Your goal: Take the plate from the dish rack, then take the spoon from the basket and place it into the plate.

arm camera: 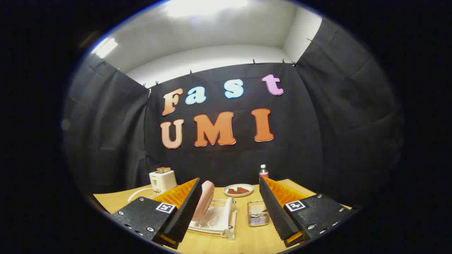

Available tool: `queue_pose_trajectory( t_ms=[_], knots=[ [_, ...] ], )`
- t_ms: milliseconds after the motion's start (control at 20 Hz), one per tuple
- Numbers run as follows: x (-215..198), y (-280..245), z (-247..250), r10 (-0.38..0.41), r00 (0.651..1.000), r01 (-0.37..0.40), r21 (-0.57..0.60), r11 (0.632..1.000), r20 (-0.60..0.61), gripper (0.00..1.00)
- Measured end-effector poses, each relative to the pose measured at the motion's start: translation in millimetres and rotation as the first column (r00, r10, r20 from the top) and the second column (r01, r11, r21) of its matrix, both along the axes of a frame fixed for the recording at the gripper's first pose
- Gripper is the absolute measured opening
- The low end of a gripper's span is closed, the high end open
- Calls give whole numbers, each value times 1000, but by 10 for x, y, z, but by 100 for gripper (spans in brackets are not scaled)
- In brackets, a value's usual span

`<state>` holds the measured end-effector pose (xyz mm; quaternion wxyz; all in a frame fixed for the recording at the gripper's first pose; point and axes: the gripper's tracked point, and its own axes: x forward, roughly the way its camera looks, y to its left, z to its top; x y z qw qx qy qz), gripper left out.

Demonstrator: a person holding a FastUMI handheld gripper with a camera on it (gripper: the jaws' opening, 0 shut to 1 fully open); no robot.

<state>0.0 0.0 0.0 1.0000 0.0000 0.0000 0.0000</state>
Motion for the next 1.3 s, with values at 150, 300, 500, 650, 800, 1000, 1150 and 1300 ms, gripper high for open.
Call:
queue_pose_trajectory(
  t_ms=[150, 300, 500, 650, 800, 1000, 1150, 1300],
  knots=[
    [14, -82, 41, -24, 1000, 24, -9, 1000, 14, 97],
    [33, -52, 53, -30, 999, 30, -36, 999, 21, 97],
    [41, 35, -3, -12, 1000, 12, -39, 999, 9, 97],
    [46, 36, -6, -25, 1000, 25, -60, 998, 8, 97],
    [54, 79, 7, -27, 1000, 27, -67, 997, 9, 97],
    [68, 157, 15, -18, 1000, 18, -70, 997, -2, 97],
    [67, 266, 48, 4, 1000, -5, -64, 998, -10, 97],
    [75, 334, 46, 22, 1000, -23, -62, 998, -21, 97]
  ],
)
